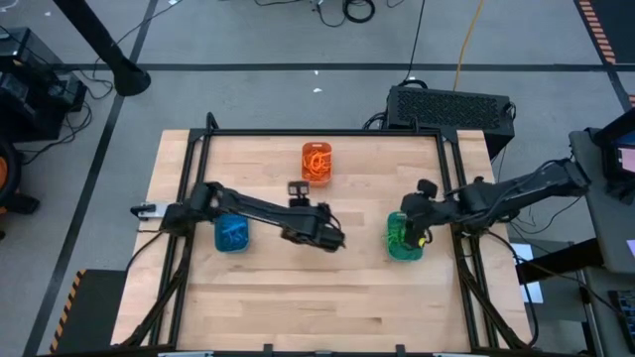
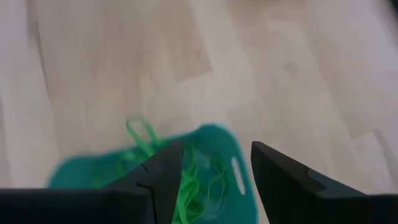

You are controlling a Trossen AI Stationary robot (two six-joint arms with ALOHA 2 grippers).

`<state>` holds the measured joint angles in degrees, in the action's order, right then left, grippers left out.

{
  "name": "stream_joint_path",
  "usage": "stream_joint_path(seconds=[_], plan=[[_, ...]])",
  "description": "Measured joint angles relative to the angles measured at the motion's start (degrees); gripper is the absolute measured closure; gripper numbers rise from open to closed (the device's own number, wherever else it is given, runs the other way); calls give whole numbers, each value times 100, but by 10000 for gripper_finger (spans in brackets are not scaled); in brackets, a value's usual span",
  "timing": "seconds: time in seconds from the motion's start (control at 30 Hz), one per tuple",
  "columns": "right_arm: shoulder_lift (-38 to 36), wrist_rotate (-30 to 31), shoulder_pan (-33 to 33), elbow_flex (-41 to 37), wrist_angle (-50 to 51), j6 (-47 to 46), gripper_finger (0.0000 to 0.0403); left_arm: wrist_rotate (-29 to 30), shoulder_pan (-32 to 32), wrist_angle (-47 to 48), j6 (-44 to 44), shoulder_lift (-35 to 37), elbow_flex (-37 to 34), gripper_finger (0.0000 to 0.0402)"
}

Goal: Sort rubber bands into baskets
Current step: Put the green rubber band into the green bin

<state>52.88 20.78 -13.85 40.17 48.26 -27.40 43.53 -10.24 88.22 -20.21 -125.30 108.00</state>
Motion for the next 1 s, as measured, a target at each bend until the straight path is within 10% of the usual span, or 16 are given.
stream_joint_path(seconds=[0.4, 1.0], plan=[[1221, -918, -4, -213, -744, 1052, 220, -885, 36, -3922, -167, 2712, -3644, 400], [2240, -1196, -13, -213, -982, 947, 240, -1675, -61, -5359, 709, 2778, -4279, 400]])
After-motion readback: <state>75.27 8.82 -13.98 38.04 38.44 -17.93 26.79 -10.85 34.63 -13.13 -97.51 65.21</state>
